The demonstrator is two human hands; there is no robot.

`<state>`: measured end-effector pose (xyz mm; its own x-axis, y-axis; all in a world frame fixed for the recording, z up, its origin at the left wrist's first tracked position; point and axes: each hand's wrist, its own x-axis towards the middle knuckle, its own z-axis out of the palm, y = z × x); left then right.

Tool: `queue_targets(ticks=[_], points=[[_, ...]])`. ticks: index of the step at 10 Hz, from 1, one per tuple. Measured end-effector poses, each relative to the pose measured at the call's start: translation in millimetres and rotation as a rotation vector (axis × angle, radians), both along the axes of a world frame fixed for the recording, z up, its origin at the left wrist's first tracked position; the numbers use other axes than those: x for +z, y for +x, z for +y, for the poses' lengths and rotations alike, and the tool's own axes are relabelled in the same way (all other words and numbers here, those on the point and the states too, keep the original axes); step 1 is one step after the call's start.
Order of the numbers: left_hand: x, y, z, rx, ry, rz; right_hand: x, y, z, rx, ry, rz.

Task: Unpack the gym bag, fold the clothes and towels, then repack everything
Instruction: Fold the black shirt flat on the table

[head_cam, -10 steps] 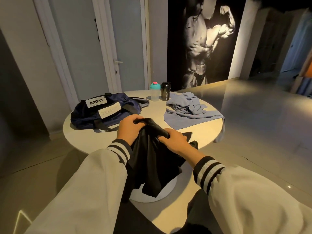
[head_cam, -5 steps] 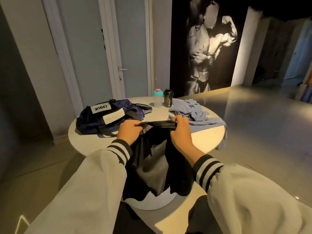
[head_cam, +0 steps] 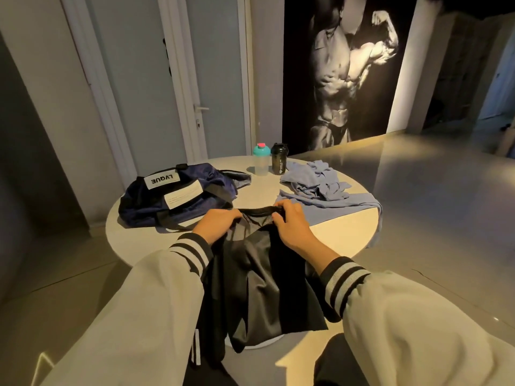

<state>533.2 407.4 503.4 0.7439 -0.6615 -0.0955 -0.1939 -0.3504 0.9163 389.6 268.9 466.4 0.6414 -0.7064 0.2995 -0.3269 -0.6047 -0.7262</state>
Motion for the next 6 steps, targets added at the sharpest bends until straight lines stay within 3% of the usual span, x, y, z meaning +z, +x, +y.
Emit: queue_targets(ticks=[2,3,4,5,6], points=[[-16.2,4.1,-18.6,0.005,-0.179,0.399,6.0,29.3,-7.1,-0.159,-0.111,0.07],[-20.8,12.7,-32.4,0.07,-0.304,0.485,6.4,35.3,-2.3,-0.133,-0.094,-0.039],[-11.1,7.3,-42.4,0.133,-0.389,0.543,9.9,37.2,6.4,0.076,0.111,-0.127],[-4.0,1.1,-53.5,0.123,-0.437,0.543,14.9,37.1,13.0,0.198,0.243,-0.056],[-1.0,-4.2,-63.1,0.068,-0.491,0.534,17.3,35.5,18.1,0.286,0.26,-0.048]])
